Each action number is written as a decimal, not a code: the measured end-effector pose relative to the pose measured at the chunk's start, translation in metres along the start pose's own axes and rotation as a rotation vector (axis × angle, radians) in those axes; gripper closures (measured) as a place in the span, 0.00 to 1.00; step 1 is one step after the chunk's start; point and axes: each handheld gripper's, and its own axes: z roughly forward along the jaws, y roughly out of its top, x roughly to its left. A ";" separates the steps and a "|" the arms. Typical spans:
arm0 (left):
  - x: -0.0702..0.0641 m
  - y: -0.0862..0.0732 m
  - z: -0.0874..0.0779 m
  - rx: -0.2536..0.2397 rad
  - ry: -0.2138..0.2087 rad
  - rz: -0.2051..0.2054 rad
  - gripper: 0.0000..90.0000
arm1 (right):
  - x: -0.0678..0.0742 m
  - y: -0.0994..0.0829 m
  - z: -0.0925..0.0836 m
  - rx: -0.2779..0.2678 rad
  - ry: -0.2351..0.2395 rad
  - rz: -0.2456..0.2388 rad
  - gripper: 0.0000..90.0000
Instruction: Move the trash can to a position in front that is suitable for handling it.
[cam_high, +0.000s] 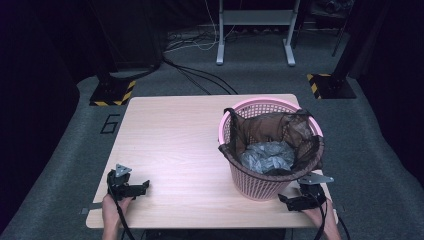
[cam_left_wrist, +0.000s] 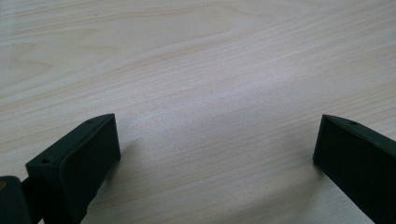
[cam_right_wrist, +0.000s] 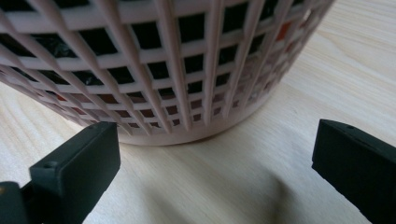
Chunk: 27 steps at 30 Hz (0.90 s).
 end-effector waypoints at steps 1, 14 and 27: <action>0.000 0.000 0.000 0.000 0.001 0.000 0.00 | 0.001 0.001 0.001 0.001 -0.002 -0.007 0.00; 0.000 0.000 0.000 0.000 0.001 0.000 0.01 | 0.003 0.009 0.008 0.005 0.001 -0.033 0.00; -0.001 -0.001 -0.001 -0.004 0.000 0.012 0.01 | 0.004 0.022 0.020 0.014 0.022 -0.068 0.01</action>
